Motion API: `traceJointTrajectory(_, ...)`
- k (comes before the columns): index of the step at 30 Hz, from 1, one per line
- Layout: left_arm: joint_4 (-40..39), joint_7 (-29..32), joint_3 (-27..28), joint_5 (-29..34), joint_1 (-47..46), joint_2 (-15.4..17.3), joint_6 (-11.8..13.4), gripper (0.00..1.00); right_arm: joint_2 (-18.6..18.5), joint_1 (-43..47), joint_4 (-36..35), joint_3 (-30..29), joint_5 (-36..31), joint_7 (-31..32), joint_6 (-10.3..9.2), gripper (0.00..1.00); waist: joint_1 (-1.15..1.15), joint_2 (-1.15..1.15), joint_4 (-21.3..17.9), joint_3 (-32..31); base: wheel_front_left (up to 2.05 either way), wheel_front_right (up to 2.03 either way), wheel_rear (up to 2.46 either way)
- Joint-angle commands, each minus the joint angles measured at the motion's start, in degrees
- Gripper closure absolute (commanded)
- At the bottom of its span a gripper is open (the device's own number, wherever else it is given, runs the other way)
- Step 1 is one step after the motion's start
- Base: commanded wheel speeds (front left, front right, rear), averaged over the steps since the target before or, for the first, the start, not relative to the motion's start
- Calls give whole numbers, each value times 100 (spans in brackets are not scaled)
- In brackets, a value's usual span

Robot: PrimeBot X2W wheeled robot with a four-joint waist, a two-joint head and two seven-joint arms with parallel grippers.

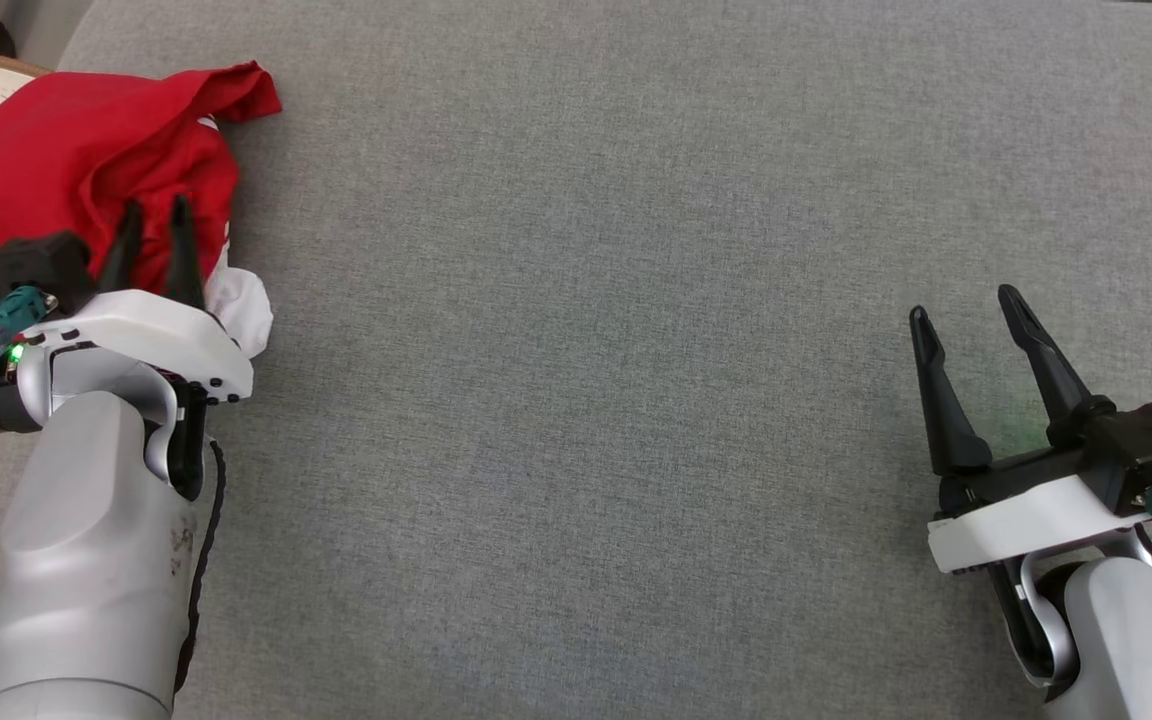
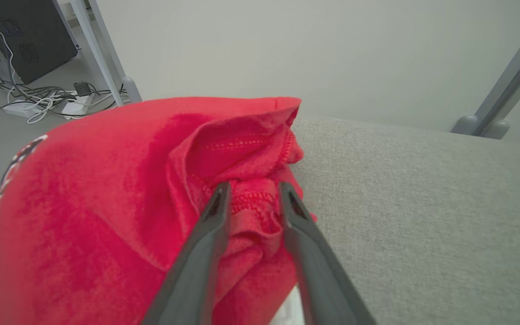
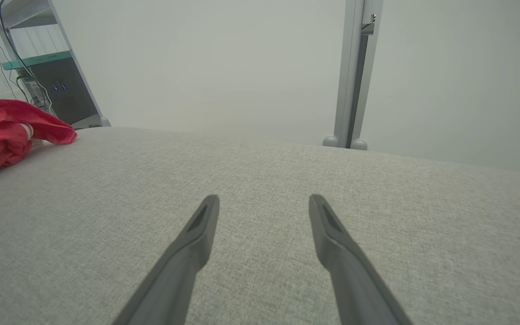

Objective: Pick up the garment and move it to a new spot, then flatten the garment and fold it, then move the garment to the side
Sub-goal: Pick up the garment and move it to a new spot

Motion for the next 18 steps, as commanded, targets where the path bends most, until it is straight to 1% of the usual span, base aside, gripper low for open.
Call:
traceJointTrajectory(1,73,-2,-27,88,-127,41,52,100,-11,-17,32,-31,38,-52,0,0,0,0,31,-19,0,0,0)
traceJointTrajectory(4,118,-2,-112,232,-170,83,48,100,10,-21,75,-30,69,-66,0,0,0,0,64,-74,0,0,0)
traceJointTrajectory(7,-168,-2,-121,338,-92,142,69,100,30,-35,126,-21,98,-113,0,0,0,0,91,-171,0,0,0)
traceJointTrajectory(12,-993,-2,-16,399,162,159,92,100,82,61,208,-81,145,-172,0,0,0,0,102,-370,0,0,0)
traceJointTrajectory(13,-1169,-2,7,410,217,161,76,100,93,75,224,-94,140,-175,0,0,0,0,101,-420,0,0,0)
traceJointTrajectory(14,-1169,-2,7,410,217,161,76,100,93,75,224,-94,140,-175,0,0,0,0,101,-420,0,0,0)
traceJointTrajectory(18,-1937,-3,67,433,453,145,28,100,160,151,278,-143,170,-232,0,0,0,0,91,-646,0,0,0)
